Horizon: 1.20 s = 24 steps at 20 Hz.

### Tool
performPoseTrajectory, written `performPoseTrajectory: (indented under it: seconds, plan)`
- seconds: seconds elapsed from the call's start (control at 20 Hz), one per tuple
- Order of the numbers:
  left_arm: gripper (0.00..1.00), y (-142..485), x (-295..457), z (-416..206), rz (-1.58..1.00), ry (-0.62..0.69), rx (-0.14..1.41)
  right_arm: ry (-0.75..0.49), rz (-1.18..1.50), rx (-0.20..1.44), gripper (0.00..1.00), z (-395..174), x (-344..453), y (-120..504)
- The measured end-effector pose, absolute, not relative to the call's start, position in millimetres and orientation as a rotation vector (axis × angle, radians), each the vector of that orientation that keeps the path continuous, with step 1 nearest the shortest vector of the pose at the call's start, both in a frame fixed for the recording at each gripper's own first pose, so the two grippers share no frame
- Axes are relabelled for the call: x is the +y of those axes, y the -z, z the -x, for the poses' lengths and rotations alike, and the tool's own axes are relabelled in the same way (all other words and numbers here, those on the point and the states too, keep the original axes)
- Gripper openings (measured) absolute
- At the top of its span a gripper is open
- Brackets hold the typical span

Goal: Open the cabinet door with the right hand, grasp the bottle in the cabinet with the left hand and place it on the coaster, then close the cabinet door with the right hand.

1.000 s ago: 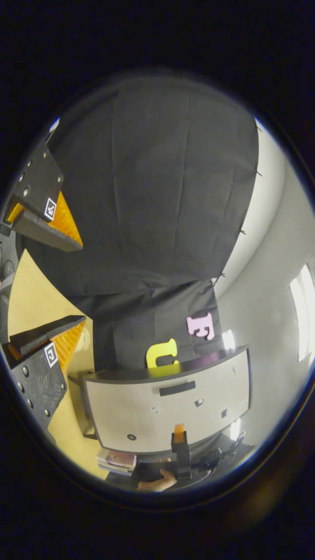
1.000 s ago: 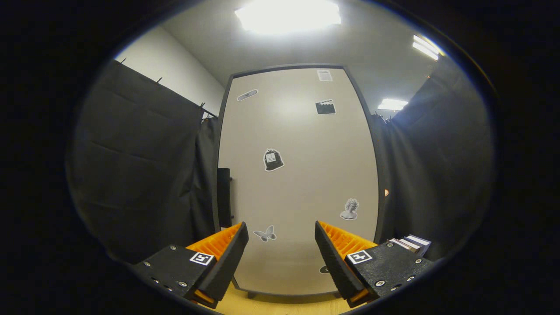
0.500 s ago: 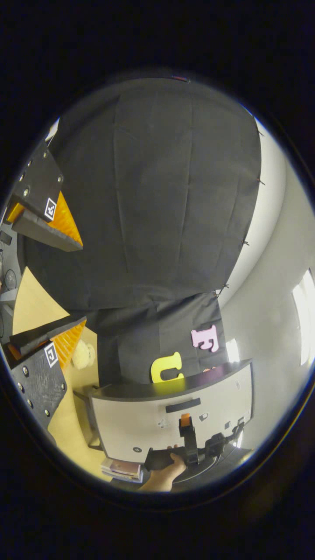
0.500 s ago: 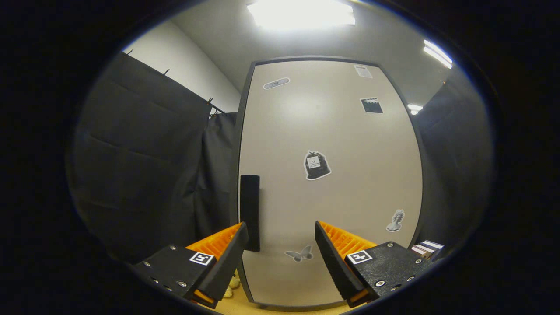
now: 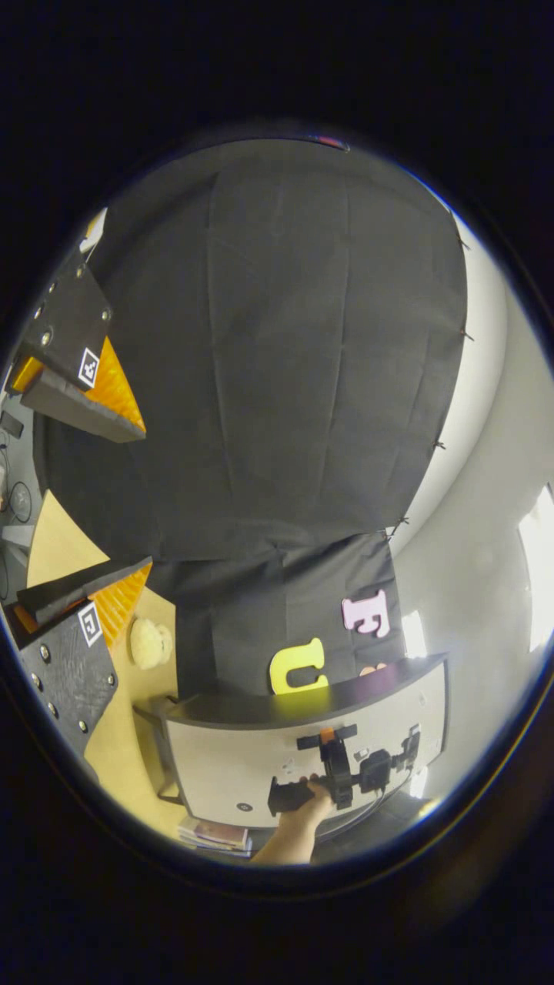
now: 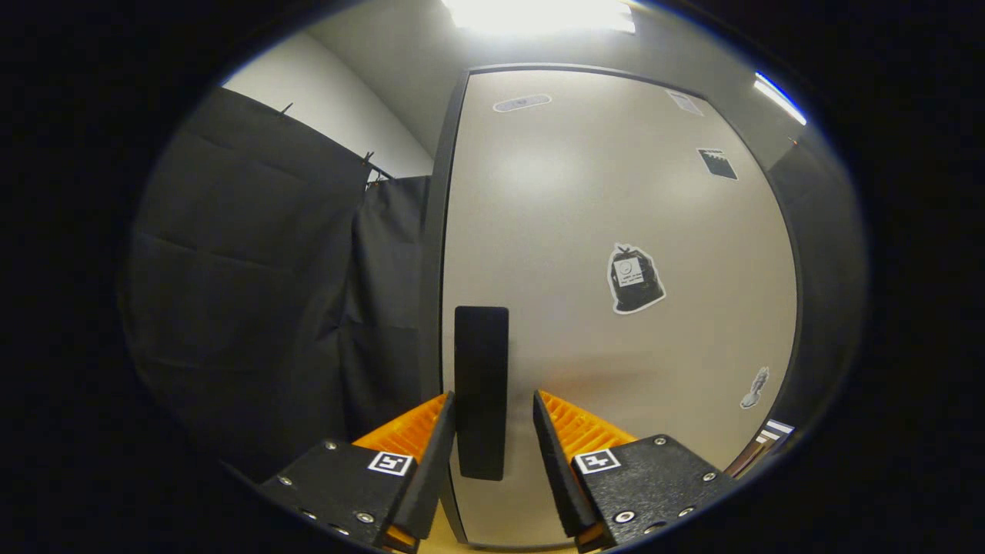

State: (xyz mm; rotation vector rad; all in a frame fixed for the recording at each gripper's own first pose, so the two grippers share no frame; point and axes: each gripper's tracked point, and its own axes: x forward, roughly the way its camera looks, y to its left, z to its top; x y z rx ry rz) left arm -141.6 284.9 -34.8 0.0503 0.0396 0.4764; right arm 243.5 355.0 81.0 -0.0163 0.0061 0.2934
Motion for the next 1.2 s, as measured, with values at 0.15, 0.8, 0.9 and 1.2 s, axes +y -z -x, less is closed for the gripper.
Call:
performPoseTrajectory:
  seconds: [0.15,0.8,0.9,1.2]
  plan:
    - [0.87,37,287,137,-0.037,-0.467,0.037,-0.290,0.014,0.057,0.37,-248,360,-74]
    - [0.87,27,230,68,-0.003,-0.283,-0.002,-0.463,-0.036,0.122,0.20,-242,361,-71]
    - [0.84,24,216,56,-0.005,-0.245,-0.013,-0.481,-0.040,0.120,0.20,-242,363,-71]
    - [0.87,17,177,33,-0.006,-0.152,-0.028,-0.521,-0.064,0.126,0.20,-241,364,-71]
